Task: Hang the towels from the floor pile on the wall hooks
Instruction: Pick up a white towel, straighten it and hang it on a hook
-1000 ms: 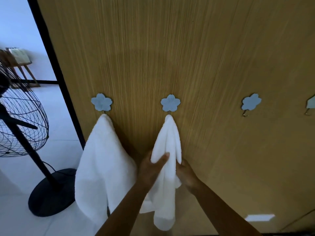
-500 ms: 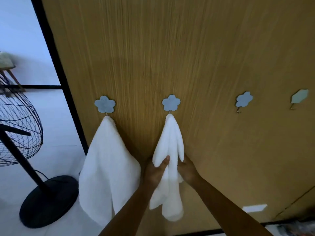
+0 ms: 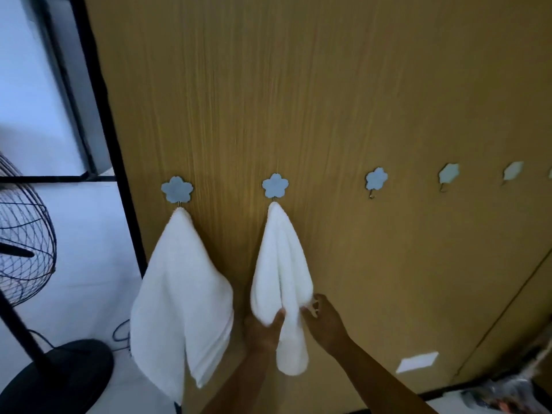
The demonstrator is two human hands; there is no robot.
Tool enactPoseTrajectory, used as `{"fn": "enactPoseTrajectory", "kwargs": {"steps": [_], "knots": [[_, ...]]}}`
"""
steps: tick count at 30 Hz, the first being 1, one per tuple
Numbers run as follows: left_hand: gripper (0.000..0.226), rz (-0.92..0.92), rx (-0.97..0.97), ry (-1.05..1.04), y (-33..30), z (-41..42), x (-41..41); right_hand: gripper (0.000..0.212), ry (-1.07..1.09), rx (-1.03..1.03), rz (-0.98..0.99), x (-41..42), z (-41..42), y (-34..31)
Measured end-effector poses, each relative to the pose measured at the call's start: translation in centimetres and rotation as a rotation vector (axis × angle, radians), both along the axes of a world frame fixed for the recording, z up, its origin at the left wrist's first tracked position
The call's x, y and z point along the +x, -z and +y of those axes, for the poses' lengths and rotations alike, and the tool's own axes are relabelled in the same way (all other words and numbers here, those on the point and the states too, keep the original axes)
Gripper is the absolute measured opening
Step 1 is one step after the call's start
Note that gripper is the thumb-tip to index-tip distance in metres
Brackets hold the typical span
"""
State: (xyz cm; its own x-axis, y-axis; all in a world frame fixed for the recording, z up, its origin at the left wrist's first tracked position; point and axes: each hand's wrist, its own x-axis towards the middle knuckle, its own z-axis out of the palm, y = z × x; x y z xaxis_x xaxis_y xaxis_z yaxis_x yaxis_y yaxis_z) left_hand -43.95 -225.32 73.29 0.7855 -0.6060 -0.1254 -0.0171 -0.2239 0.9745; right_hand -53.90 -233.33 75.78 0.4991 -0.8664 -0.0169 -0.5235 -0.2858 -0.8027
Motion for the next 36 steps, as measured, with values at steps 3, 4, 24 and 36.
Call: {"fn": "enactPoseTrajectory", "kwargs": {"steps": [3, 4, 24, 36], "knots": [[0.072, 0.089, 0.184, 0.086, 1.4, 2.2, -2.3, 0.043, -0.023, -0.039, 0.1, -2.2, 1.5, 0.0], [0.068, 0.026, 0.253, 0.121, 1.6, 3.2, -3.2, 0.046, -0.035, -0.065, 0.148, -3.1, 2.1, -0.1], [0.035, -0.929, 0.482, -0.054, -11.0, 24.7, -7.6, 0.041, -0.493, -0.806, 0.281, -7.6, 21.0, -10.1], [0.034, -0.912, 0.763, -0.291, -13.4, 53.7, -3.9, 0.036, -0.818, -0.777, 0.115, 1.2, 49.2, -12.1]]}}
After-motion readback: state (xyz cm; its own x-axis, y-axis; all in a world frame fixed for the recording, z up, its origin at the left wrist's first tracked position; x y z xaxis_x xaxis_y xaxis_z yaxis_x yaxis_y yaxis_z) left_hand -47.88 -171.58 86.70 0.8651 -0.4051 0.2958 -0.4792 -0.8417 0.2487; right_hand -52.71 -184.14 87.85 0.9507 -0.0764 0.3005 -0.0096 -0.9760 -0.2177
